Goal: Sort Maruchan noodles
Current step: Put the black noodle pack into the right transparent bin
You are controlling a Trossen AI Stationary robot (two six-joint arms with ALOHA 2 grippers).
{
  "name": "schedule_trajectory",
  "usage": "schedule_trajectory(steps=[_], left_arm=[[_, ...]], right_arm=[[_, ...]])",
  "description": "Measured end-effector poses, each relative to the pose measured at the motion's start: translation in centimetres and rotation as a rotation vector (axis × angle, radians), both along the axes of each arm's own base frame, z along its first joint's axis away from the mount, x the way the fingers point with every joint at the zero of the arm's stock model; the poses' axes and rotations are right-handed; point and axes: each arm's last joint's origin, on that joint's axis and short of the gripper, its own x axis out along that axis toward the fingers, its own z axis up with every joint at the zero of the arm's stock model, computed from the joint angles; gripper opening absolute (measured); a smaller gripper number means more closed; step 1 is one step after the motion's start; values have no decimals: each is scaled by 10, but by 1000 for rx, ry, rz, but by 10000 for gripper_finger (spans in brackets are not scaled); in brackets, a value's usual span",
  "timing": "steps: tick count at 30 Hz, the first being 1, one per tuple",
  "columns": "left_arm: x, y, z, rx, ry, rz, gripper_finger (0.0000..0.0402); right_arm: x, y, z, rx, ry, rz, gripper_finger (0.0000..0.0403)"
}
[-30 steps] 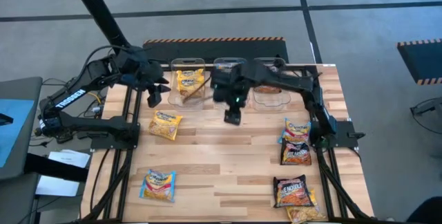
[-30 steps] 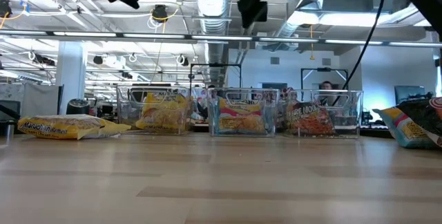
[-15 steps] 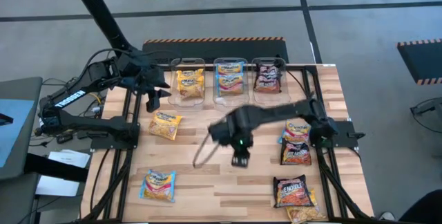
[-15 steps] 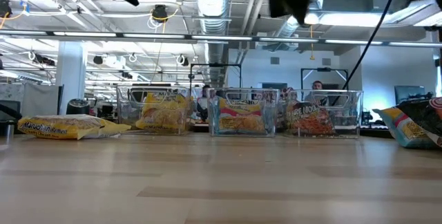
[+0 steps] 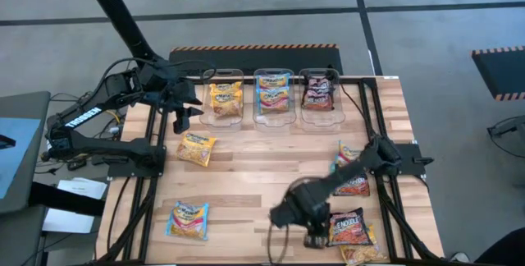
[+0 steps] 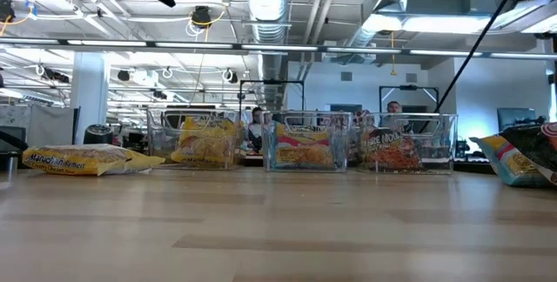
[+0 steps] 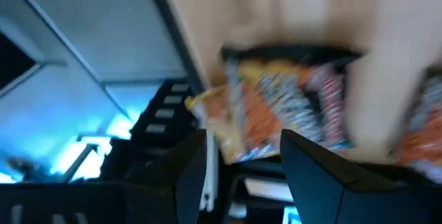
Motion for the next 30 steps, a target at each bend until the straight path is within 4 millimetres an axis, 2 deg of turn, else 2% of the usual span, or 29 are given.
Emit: schedule_trajectory(steps=[7, 13, 20, 30], left_arm=[[0, 0, 0, -1, 0, 0, 141], [0, 0, 0, -3, 1, 0, 141], [-1, -1, -2, -14, 21, 2, 141], [-1, -1, -2, -16, 19, 4, 141]], right_arm=[[-23, 37, -18, 9, 52, 13, 207], [-43, 53, -46, -37, 101, 35, 207], [-61, 48, -77, -117, 187, 56, 207], [-64, 35, -111, -137, 196, 1, 207]])
